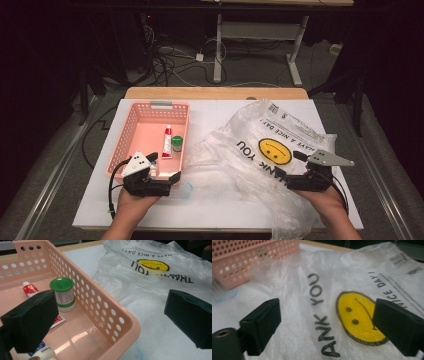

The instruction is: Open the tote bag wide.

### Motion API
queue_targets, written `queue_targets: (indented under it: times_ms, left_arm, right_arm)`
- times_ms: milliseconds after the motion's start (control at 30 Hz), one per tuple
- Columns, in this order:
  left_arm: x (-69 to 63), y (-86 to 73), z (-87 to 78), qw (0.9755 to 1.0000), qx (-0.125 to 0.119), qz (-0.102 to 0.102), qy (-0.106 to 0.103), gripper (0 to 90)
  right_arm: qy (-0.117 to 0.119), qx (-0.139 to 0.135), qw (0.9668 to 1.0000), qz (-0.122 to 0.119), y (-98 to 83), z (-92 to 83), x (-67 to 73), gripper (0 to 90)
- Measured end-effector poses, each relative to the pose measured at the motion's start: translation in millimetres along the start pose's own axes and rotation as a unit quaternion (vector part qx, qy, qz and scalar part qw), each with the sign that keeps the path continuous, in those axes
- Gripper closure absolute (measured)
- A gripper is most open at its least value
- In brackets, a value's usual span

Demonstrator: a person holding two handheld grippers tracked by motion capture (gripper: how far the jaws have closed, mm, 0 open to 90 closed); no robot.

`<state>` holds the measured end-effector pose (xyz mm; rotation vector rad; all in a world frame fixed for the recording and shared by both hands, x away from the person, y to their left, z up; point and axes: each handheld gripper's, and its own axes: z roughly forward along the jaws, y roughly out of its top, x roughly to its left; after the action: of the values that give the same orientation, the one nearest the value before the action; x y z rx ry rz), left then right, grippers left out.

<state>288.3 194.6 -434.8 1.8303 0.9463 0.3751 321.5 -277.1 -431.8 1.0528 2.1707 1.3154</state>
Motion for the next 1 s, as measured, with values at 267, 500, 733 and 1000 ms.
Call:
queue_targets:
  times_ms: [267, 500, 733, 1000]
  left_arm:
    - [-6.9, -2.7, -1.2, 1.0000, 0.001, 0.005, 0.007, 0.0]
    - [-8.5, -3.5, -3.7, 0.9999, 0.000, 0.004, 0.009, 0.0]
    - [-8.2, -4.2, -4.1, 1.0000, 0.000, 0.003, 0.006, 0.0]
    - [-8.0, -5.1, -4.4, 1.0000, 0.005, 0.004, 0.004, 0.0]
  right_arm:
    - [0.004, 0.007, 0.9995, -0.032, -0.5, 8.9, 16.9, 0.1]
    - [0.074, 0.066, 0.9943, -0.040, -10.2, 27.2, 40.2, 8.7]
    - [0.092, 0.119, 0.9862, -0.069, -15.2, 40.7, 49.5, 26.1]
    - [0.089, 0.158, 0.9797, -0.086, -27.7, 53.9, 47.2, 54.7]
